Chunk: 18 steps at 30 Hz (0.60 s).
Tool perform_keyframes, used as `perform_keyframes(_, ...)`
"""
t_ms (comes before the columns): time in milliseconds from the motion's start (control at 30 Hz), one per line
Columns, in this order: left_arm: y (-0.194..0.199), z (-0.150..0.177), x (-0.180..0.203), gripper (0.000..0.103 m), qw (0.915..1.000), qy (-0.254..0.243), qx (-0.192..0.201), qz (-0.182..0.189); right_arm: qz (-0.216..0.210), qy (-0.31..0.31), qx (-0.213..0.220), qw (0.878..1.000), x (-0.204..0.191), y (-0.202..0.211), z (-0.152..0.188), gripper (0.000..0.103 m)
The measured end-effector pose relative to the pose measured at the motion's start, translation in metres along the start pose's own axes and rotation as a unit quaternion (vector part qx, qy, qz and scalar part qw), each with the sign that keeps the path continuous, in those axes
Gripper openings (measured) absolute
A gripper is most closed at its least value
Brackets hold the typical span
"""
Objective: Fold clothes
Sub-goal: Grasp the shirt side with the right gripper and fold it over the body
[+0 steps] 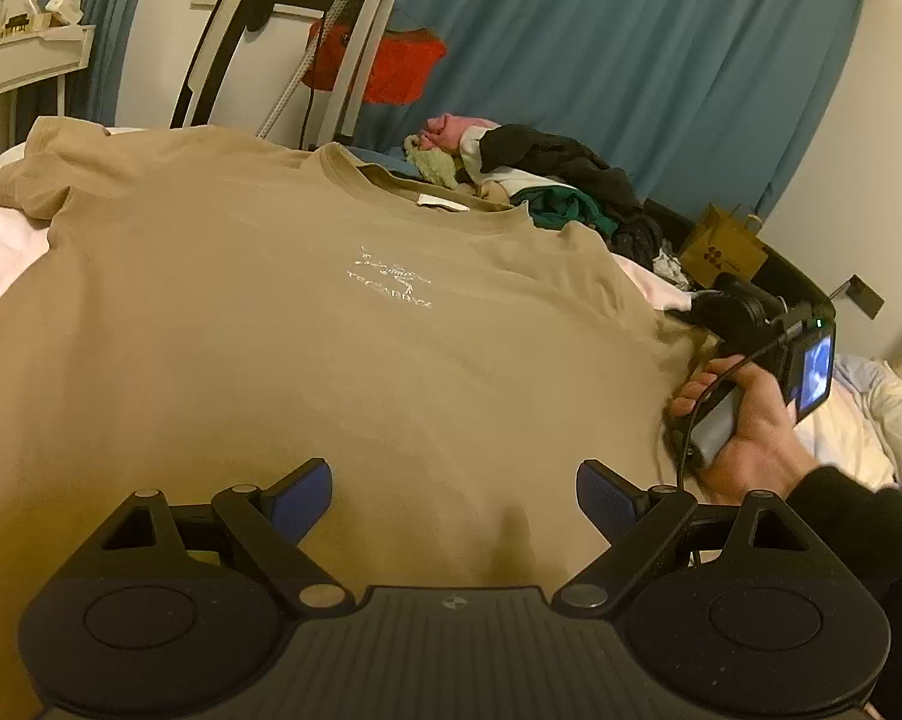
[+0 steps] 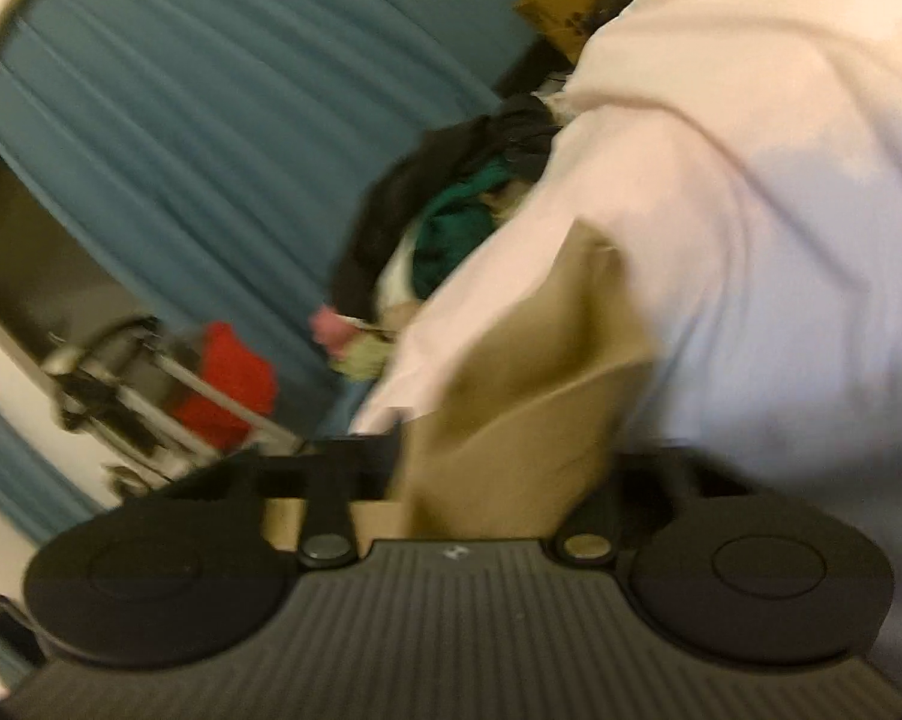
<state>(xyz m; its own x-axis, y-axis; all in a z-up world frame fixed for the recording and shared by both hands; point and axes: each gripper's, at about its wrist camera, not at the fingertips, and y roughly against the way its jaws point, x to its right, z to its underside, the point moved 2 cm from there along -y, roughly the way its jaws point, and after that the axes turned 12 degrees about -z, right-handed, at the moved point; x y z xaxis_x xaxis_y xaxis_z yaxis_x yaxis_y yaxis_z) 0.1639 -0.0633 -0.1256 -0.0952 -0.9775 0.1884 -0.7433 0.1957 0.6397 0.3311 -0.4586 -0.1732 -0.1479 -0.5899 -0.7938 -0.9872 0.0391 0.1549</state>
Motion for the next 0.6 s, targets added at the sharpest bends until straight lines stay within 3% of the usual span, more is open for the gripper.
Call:
perform_keyframes(133, 0.01, -0.008, -0.008, 0.088, 0.9999, 0.002, 0.003, -0.013, 0.016, 0.121, -0.008, 0.993, -0.04, 0.006, -0.012, 0.008)
perform_keyframes(300, 0.025, -0.019, -0.019, 0.088, 0.9996, 0.003, 0.01, -0.027, 0.039, 0.211, 0.002, 0.977, -0.098, 0.026, -0.024, 0.007)
perform_keyframes(533, 0.057, -0.051, -0.083, 0.088, 0.9952, 0.068, 0.041, -0.057, 0.056, 0.377, -0.005, 0.925, -0.203, 0.043, 0.0, 0.007)
perform_keyframes(600, 0.066, -0.06, -0.102, 0.088, 0.9927, 0.088, 0.05, -0.066, 0.055, 0.429, -0.004, 0.902, -0.232, 0.044, 0.02, 0.007)
